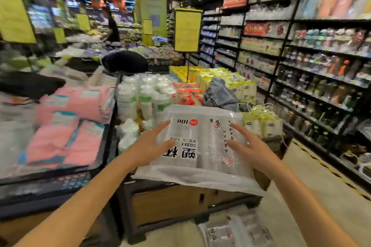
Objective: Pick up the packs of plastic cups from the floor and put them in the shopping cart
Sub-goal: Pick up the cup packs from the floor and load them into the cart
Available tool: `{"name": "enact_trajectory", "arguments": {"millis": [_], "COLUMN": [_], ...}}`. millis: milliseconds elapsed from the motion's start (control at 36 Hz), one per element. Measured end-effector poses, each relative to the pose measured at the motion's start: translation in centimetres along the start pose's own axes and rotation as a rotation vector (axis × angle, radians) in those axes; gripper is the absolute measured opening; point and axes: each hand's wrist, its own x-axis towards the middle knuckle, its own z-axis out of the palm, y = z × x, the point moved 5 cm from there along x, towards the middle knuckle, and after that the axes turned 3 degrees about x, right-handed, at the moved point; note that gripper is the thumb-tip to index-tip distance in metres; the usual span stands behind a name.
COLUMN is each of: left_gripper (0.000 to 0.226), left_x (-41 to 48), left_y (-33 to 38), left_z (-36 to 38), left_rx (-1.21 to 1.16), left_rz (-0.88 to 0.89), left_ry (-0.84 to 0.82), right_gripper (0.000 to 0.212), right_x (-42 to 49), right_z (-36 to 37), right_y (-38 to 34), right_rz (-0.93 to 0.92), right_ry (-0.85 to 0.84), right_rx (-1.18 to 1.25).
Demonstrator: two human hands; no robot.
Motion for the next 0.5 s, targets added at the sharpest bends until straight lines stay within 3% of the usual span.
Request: {"name": "enact_trajectory", "arguments": {"millis": [333,500], "left_gripper": [0.069,0.086], "left_x": [-19.6,-32.1], "left_y": [-10.6,-16.1], "left_z": [-16.0,-22.4], "left_rx": [0.057,0.058], "left_rz": [-0.464,-0.702], "left_ry": [0.459,0.646], "right_gripper": [0.060,0.063], "right_x": [3.5,-0.1], "right_z": [18.8,29.8], "right_y": [-20.2,-31.3], "right_rz": [-0.450,-0.679], "right_ry": [-0.479,-0.672], "right_rx": [0.078,0.090]}}
